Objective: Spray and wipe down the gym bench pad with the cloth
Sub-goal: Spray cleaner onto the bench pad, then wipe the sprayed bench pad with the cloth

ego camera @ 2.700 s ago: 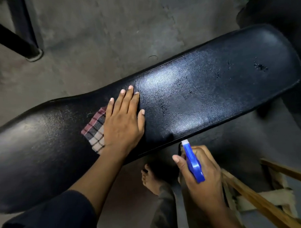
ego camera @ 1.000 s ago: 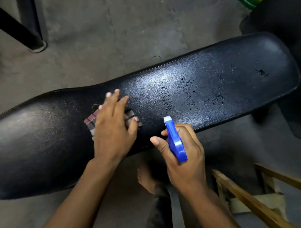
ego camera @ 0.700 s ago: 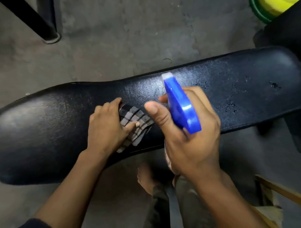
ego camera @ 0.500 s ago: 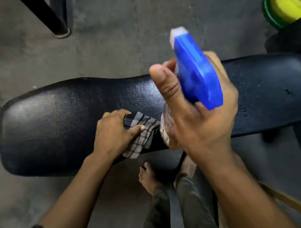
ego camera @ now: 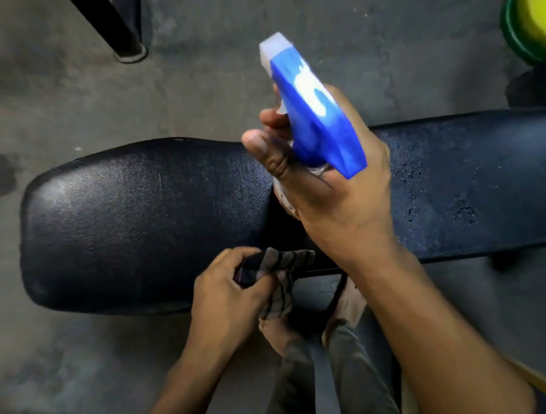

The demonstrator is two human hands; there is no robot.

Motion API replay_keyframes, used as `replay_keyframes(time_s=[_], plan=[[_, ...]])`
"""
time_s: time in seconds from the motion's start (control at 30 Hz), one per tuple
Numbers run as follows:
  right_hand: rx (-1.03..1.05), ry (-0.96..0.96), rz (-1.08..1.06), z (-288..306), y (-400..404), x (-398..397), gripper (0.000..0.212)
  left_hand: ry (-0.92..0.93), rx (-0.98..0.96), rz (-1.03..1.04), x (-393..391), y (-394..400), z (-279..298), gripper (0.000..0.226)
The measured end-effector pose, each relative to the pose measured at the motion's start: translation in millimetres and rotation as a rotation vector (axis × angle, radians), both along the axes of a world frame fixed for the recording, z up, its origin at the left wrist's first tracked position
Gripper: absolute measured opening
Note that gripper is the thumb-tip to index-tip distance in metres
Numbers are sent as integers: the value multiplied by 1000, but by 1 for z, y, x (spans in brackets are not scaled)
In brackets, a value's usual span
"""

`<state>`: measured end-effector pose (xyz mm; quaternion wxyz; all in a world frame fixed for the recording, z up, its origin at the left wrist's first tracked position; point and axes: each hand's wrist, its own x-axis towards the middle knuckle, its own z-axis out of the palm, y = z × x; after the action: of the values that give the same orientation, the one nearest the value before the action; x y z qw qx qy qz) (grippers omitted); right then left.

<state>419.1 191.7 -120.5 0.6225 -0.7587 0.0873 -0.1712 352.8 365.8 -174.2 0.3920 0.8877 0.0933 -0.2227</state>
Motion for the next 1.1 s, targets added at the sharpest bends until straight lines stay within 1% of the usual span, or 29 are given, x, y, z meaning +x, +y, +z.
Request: replay_keyframes(time_s=[0.03,0.13,0.23,0.33,0.53,0.73,0.83,0.87,0.93,1.0,1.1], plan=[[9,62,-15,-2,0,-2,50,13,-19,22,-1,-3,1,29],[-52,151,-48,-15,-9,-9,59,57,-86,91,-2,-11,3,26],[-1,203,-26,-26,-11,-16,67,93,-137,128,2,-20,5,23],[-5,221,9,-34,-15,-18,71,103,-169,132,8,-28,8,25],[32,213,45,-42,-22,-21,71,112,-176,117,15,-37,14,26],[51,292,66,-50,-43,-42,87,167,-229,107,13,-48,19,33],[99,363,65,-56,-59,-74,79,203,-284,76,10,-64,21,37],[115,403,68,-58,-65,-87,74,212,-298,54,8,-70,21,35],[120,487,65,-61,-76,-109,63,227,-344,22,5,-84,20,23],[159,532,26,-62,-88,-126,54,286,-449,34,2,-102,20,13],[236,549,-63,-63,-108,-142,40,303,-503,-14,1,-131,19,15]])
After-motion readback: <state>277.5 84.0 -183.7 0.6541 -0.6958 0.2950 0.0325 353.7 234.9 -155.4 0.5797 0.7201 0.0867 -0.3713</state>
